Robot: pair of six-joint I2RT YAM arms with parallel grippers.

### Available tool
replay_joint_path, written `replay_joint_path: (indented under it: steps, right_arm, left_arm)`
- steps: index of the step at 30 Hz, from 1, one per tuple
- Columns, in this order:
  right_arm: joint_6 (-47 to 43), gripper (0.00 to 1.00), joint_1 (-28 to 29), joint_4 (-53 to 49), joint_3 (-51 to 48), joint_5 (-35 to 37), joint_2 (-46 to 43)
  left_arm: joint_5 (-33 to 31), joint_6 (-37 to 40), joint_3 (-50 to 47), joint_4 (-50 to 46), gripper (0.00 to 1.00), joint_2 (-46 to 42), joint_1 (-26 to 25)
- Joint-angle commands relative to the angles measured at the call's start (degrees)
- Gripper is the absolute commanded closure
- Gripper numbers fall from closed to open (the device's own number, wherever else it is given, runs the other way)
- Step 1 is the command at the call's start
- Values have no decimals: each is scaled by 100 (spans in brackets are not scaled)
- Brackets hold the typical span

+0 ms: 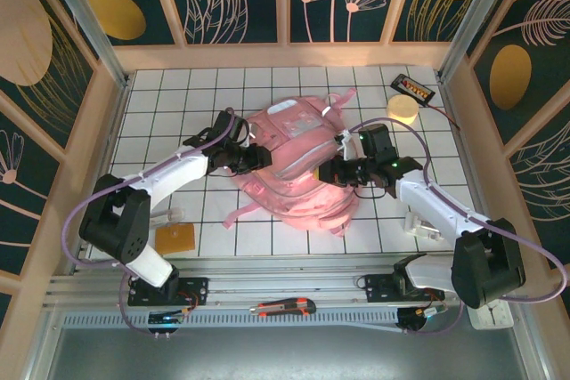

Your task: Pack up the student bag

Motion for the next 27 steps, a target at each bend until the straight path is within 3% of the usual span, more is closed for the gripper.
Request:
replay_joint_path:
  steps: [1, 2, 6, 16, 22, 27]
  right_arm:
    - [-178, 100, -65, -20, -7, -199, -181]
    - [-199, 100, -63, -33, -1, -199, -185]
    - [-246, 100, -67, -25, -38, -410, -220]
    - [-87, 100, 345, -13, -194, -920, -348]
    - [-164, 100, 723, -135, -116, -815, -302]
    - [-168, 100, 1025, -151, 34, -610, -67]
  left_arm:
    - [297, -291, 21, 290, 90, 94, 34]
    - [373, -423, -15, 418, 100, 107, 32]
    - [432, -1359, -445, 1475, 100, -182, 26]
    - [-464, -3263, -1635, 3311, 100, -1060, 23]
    - [-1194, -3727, -1978, 3476, 100, -1525, 26]
    - [-1405, -3837, -1965, 3525, 100, -1588, -16]
